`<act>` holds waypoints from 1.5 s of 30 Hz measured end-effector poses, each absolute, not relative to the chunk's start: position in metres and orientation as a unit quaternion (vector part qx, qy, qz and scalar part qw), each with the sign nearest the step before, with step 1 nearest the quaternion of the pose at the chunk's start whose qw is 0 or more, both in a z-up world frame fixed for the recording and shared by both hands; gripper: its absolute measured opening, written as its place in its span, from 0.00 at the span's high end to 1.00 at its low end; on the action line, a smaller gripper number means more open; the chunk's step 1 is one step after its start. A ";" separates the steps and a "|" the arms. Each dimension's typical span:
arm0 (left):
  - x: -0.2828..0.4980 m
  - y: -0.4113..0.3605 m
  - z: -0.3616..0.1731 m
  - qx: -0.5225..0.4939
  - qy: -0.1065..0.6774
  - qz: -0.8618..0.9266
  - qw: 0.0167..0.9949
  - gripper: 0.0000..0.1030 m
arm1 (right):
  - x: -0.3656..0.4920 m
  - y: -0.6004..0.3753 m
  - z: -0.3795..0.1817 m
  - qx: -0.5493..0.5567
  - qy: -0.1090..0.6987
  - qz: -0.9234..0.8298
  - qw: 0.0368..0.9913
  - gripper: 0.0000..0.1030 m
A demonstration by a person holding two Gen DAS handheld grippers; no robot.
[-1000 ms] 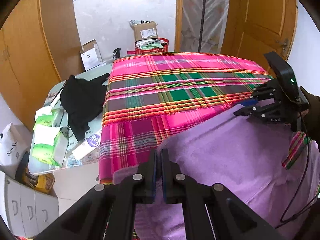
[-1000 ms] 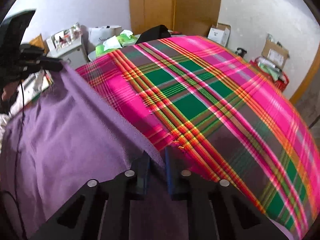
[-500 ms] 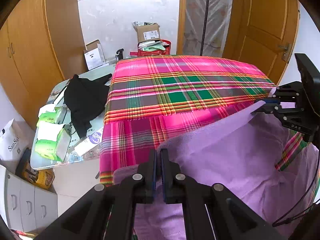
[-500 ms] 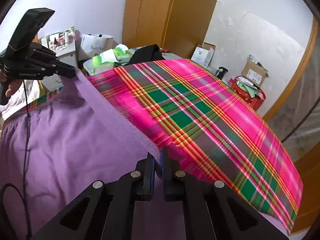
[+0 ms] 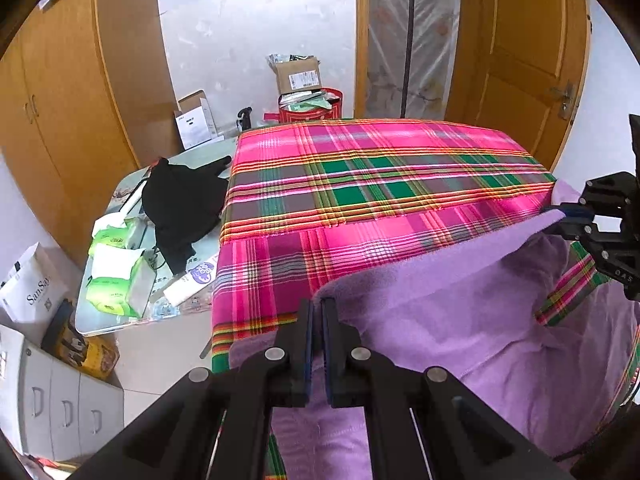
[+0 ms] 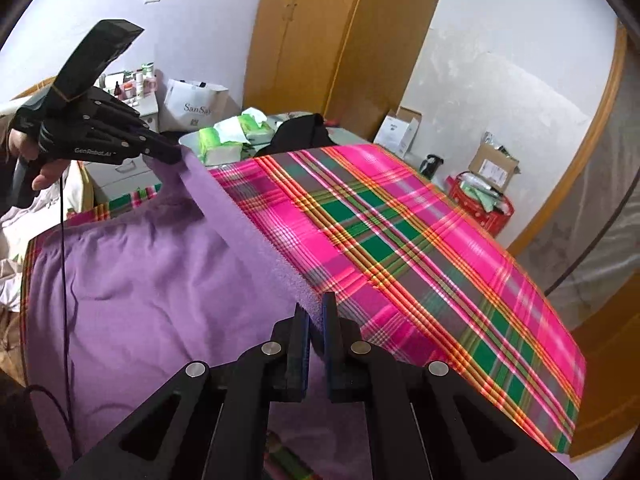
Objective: Fold clothes
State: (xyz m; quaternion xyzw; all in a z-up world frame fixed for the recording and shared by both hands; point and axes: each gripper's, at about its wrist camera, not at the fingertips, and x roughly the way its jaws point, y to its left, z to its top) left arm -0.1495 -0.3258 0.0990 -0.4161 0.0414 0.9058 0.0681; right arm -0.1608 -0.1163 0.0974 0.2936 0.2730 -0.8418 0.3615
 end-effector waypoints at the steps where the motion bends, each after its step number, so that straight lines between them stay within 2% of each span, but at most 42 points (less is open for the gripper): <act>1: -0.147 -0.326 0.100 -0.415 0.042 0.906 0.069 0.96 | -0.156 -0.116 0.100 0.292 0.273 -0.842 0.363 0.95; 17: -0.089 -0.330 0.111 -0.395 0.037 0.916 0.065 0.96 | -0.077 -0.115 0.120 0.278 0.272 -0.847 0.362 0.95; 30: -0.046 -0.334 0.107 -0.387 0.016 0.920 0.062 0.96 | -0.025 -0.117 0.114 0.279 0.269 -0.845 0.368 0.95; 45: -0.010 -0.338 0.078 -0.395 -0.021 0.917 0.052 0.96 | 0.017 -0.120 0.083 0.287 0.281 -0.835 0.376 0.95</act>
